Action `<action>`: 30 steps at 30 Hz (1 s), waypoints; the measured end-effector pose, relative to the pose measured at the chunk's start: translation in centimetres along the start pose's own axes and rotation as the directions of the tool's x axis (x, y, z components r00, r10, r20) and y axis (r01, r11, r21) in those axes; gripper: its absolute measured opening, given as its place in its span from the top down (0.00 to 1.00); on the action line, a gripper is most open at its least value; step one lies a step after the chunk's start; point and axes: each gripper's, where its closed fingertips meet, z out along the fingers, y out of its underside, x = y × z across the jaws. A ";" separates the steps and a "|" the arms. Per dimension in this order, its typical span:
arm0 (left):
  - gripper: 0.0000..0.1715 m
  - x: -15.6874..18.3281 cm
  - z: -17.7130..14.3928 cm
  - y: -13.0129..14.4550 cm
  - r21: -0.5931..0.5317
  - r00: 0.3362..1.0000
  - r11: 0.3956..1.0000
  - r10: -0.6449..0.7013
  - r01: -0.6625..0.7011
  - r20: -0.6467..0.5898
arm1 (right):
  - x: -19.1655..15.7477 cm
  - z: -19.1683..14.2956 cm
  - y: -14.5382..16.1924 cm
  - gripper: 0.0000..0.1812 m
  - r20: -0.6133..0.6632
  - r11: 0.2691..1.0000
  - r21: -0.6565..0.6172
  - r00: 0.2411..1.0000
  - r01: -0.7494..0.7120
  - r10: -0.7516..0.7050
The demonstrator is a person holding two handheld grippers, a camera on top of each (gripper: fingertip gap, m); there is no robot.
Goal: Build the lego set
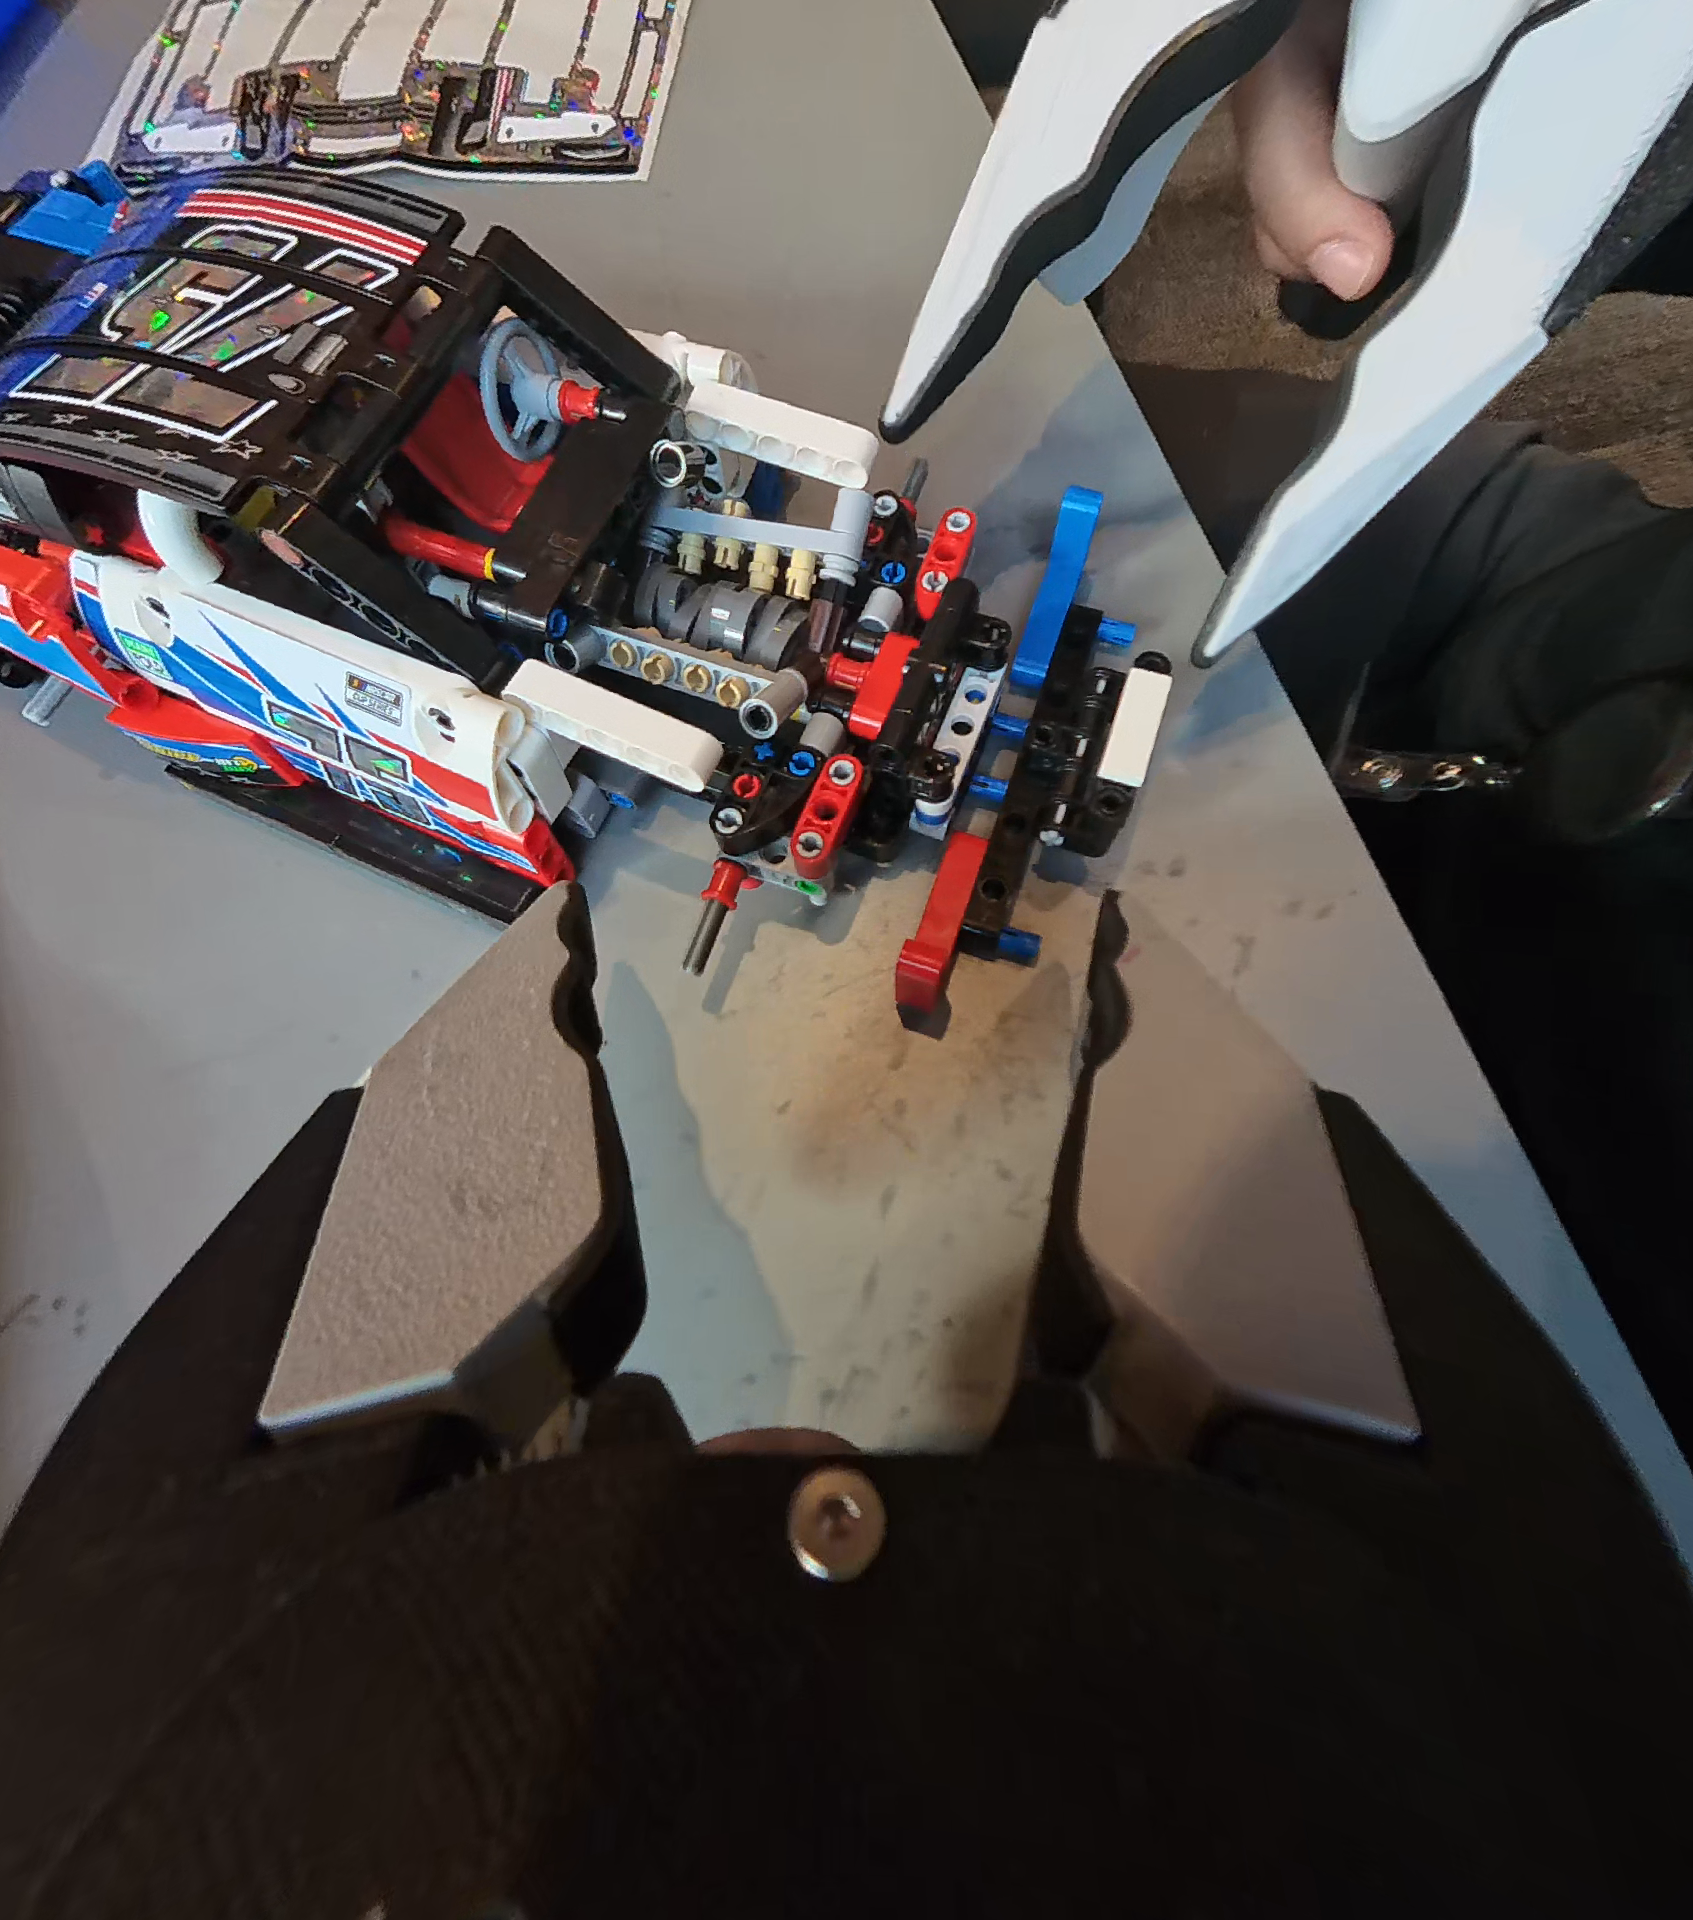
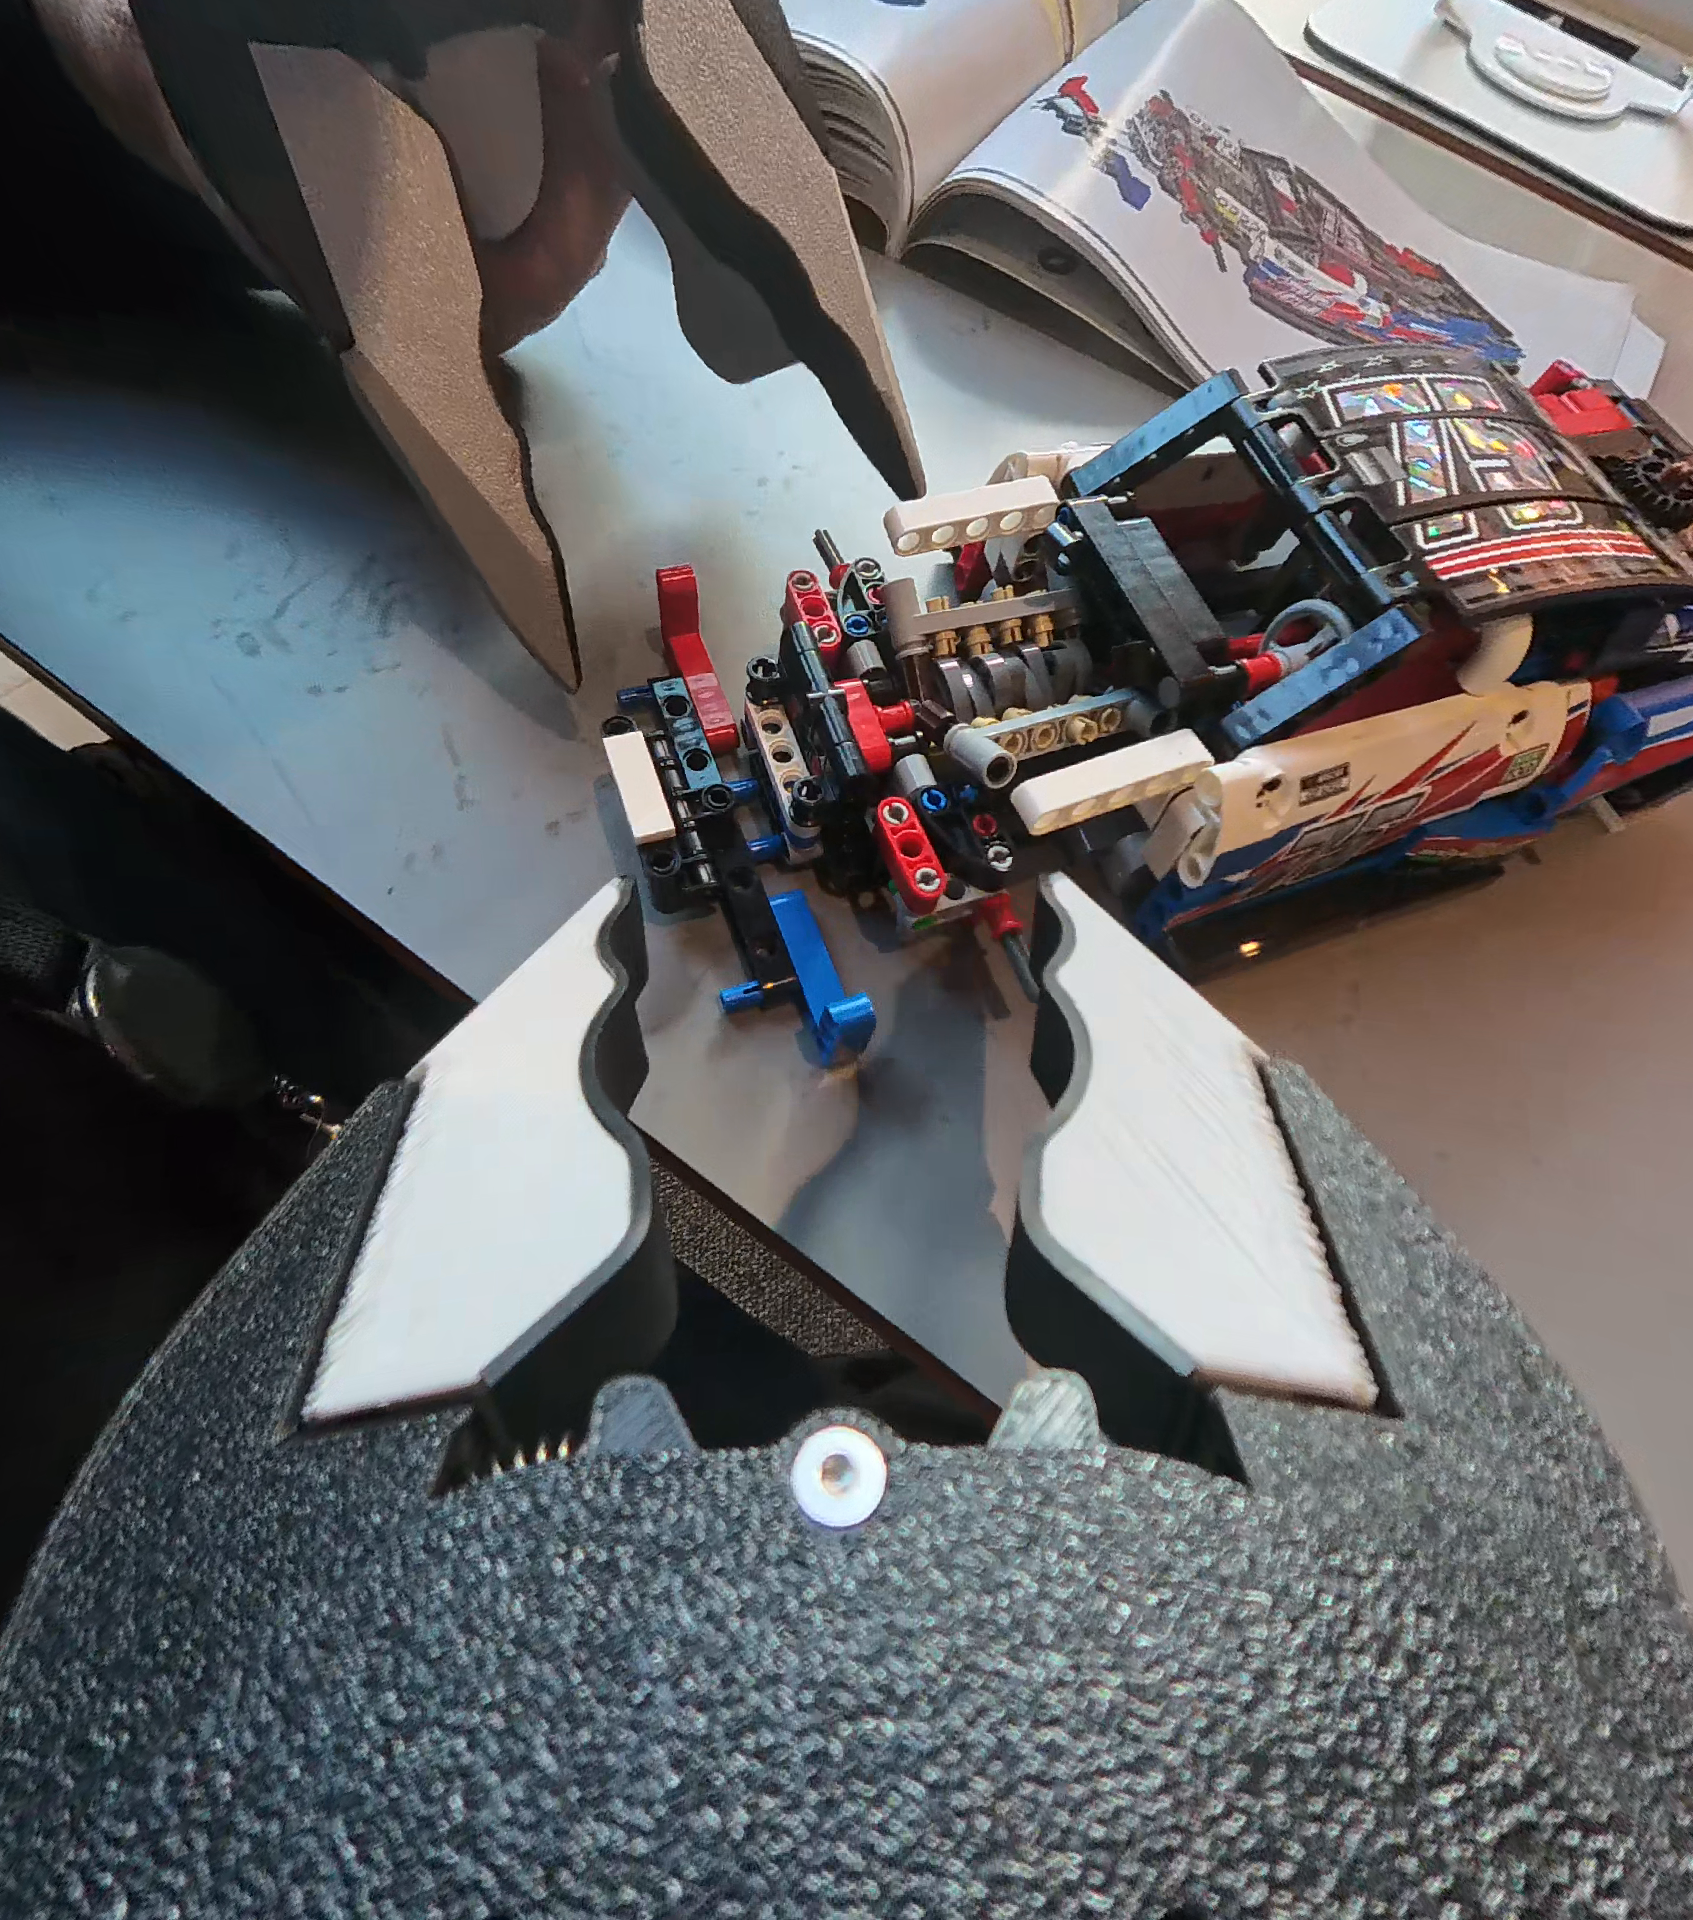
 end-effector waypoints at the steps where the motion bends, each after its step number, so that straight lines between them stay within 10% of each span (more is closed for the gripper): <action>1: 0.46 0.0 0.0 0.1 -0.001 1.000 1.000 0.000 0.000 -0.002 | 0.1 0.0 0.0 0.59 -0.002 1.000 -0.001 1.000 -0.002 0.002; 30: 0.46 -0.1 0.1 0.3 -0.013 1.000 1.000 -0.006 0.006 0.003 | 0.2 0.2 0.1 0.59 -0.008 1.000 0.004 1.000 -0.010 0.010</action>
